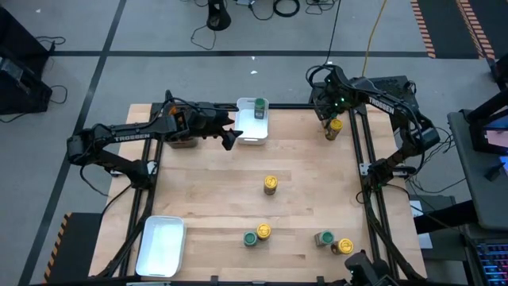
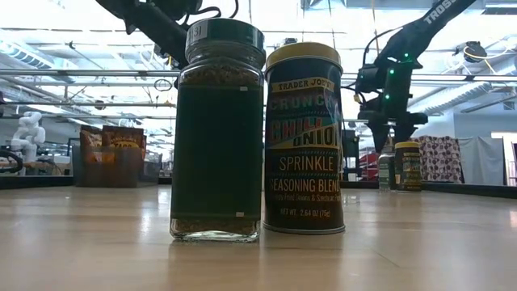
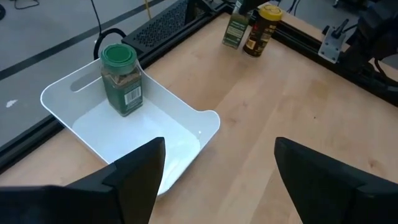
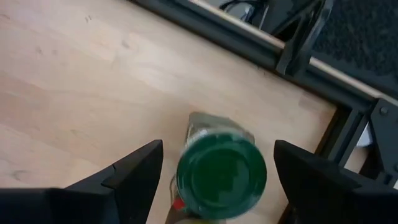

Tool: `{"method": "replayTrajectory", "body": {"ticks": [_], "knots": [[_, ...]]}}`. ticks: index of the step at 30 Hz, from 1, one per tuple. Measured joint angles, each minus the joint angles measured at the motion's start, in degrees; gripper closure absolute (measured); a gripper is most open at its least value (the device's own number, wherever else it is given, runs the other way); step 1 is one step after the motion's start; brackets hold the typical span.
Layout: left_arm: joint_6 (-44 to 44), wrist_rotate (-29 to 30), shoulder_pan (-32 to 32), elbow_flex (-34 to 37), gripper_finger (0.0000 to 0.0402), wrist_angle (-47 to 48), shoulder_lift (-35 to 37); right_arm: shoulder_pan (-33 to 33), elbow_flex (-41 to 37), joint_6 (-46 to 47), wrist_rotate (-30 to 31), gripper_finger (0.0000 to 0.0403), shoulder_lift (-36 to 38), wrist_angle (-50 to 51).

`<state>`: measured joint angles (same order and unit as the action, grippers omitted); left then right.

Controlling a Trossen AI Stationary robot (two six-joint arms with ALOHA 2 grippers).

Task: Sort spices by type
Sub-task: Put the top green seasoning bottle into the top white bin

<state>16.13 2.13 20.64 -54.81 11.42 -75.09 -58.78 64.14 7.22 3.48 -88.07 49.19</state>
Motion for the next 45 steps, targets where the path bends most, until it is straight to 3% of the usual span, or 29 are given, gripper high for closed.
{"method": "replayTrajectory", "body": {"ticks": [15, 22, 31, 40, 45], "knots": [[-0.1, -0.5, 0.0, 0.0, 0.0096, 0.0, 0.0, 0.0, 0.0, -0.3, -0.4, 0.0122, 0.0, 2.2], [0.1, -0.5, 0.0, 0.0, 0.0096, 0.0, 0.0, 0.0, 0.0, -0.4, -0.6, 0.0162, 0.0, 3.5], [0.1, -0.5, 0.0, 0.0, 0.0096, 0.0, 0.0, 0.0, 0.1, -1.9, -1.0, 0.0244, 0.2, 4.8], [0.1, -0.5, 0.0, 0.0, 0.0096, 0.1, 0.0, 2.0, 0.0, -1.9, -4.0, 0.0247, 2.7, 5.3], [0.1, -0.5, 0.0, 0.0, 0.0096, 0.0, 0.0, 3.9, 1.0, -1.9, -3.9, 0.027, 3.5, 6.1]]}}
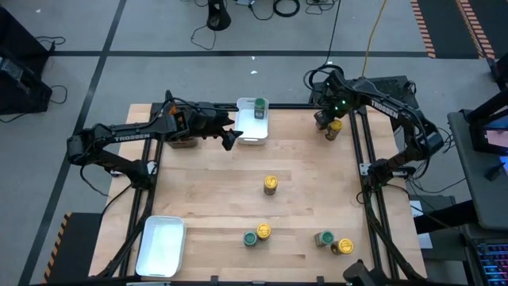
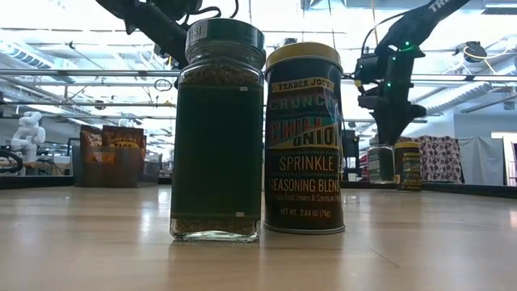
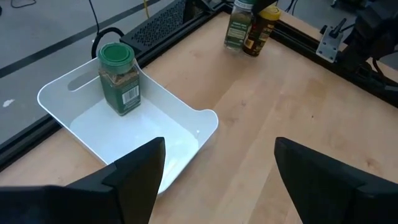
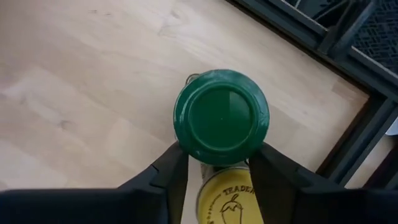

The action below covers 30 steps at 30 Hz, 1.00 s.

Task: Sort spices by type
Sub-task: Put the top green seasoning bottle into the top white bin

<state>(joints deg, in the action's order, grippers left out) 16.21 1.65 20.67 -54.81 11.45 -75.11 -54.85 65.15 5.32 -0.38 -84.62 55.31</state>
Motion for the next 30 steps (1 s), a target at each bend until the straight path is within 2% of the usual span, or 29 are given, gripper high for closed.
{"method": "replayTrajectory", "body": {"ticks": [11, 17, 25, 30], "knots": [[0.0, 0.0, 0.0, 0.0, 0.0096, 0.0, 0.0, 5.4, 0.6, 0.0, 0.0, 0.0313, 0.0, 2.8], [-0.1, 0.0, 0.0, 0.0, 0.0096, 0.1, 0.0, 7.3, 0.6, 0.1, 0.0, 0.0321, 0.4, 3.5], [-0.6, 0.0, 0.0, 0.0, 0.0096, 0.2, 0.0, 8.5, 0.7, -0.7, 0.3, 0.0294, 5.0, 2.3], [-0.6, 0.0, 0.0, 0.0, 0.0096, 0.1, 0.0, 8.3, 0.7, -2.8, 0.4, 0.0251, 6.3, -2.3]]}}
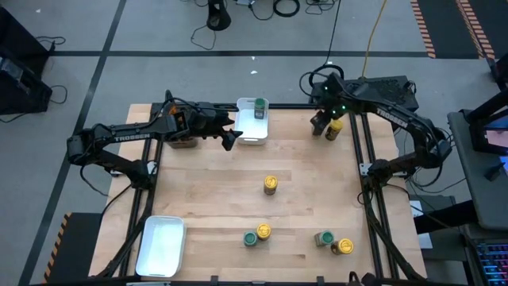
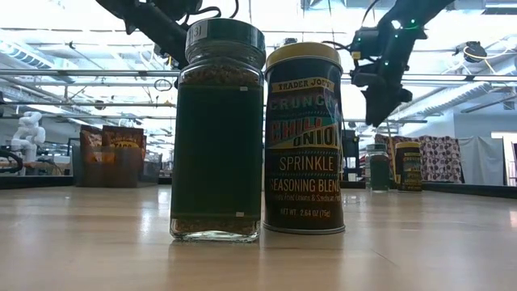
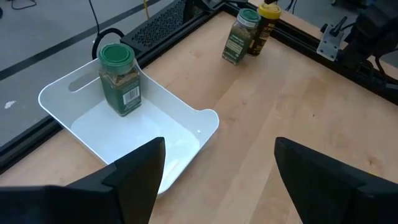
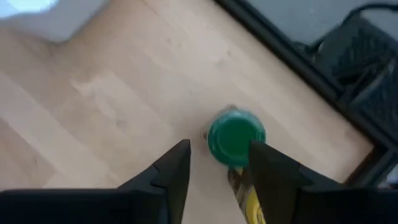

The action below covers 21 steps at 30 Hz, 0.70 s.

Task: Sort spices by type
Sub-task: Put the top green seasoning bottle into the top white bin

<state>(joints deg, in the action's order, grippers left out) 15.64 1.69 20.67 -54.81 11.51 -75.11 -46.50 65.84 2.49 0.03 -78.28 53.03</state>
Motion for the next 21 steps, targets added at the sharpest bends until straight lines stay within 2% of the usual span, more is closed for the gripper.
{"method": "replayTrajectory", "body": {"ticks": [12, 16, 21], "knots": [[0.6, 0.0, 0.0, 0.0, 0.0096, 0.0, 0.0, -2.9, 0.0, 0.9, 0.2, 0.0105, -6.5, -1.9], [0.6, 0.0, 0.0, 0.0, 0.0096, 0.0, 0.0, -3.0, 0.0, 0.7, 0.2, 0.0085, -7.9, -1.8], [0.6, 0.0, 0.0, 0.0, 0.0096, 0.1, 0.0, -2.9, 0.0, 0.3, 0.1, 0.0081, -9.0, -2.0]]}}
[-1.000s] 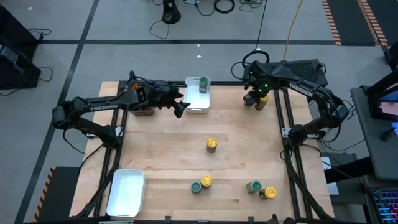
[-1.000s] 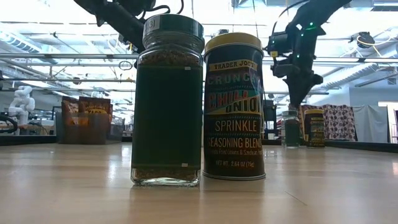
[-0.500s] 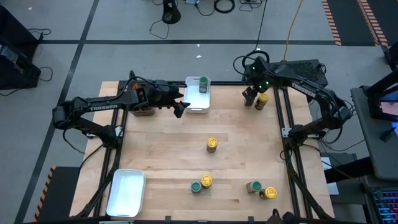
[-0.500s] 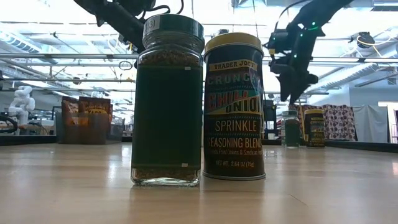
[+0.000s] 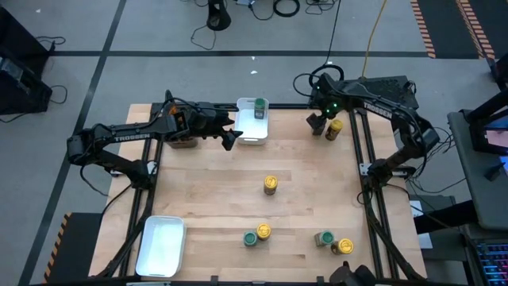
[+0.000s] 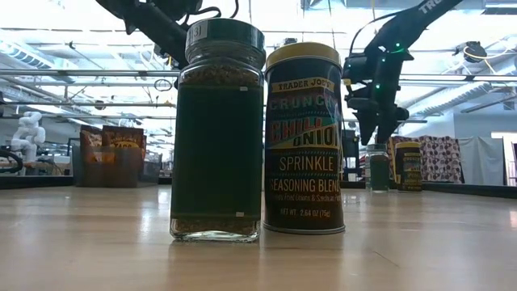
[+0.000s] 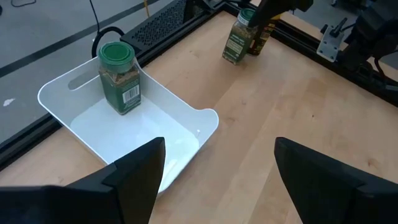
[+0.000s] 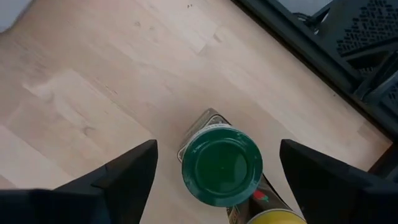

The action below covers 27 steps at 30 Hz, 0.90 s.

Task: Sort spices by type
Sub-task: Put the top green seasoning bottle into the top white bin

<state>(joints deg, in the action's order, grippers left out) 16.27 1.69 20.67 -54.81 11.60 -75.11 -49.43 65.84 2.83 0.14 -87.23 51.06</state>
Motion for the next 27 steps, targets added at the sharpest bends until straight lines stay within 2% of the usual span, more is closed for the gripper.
{"method": "replayTrajectory", "body": {"ticks": [17, 21, 27], "knots": [[0.0, 0.0, 0.0, 0.0, 0.0096, 0.1, 0.0, 0.0, -2.6, 0.5, -0.2, 0.0117, -0.8, -1.5], [0.0, 0.0, 0.0, 0.0, 0.0096, 0.1, 0.0, 0.0, -2.6, 1.0, -0.2, 0.0141, -0.8, -0.8], [-0.1, 0.0, 0.0, 0.0, 0.0096, 0.1, 0.0, 0.0, -2.6, 1.0, -0.3, 0.0202, -0.8, 0.3]]}}
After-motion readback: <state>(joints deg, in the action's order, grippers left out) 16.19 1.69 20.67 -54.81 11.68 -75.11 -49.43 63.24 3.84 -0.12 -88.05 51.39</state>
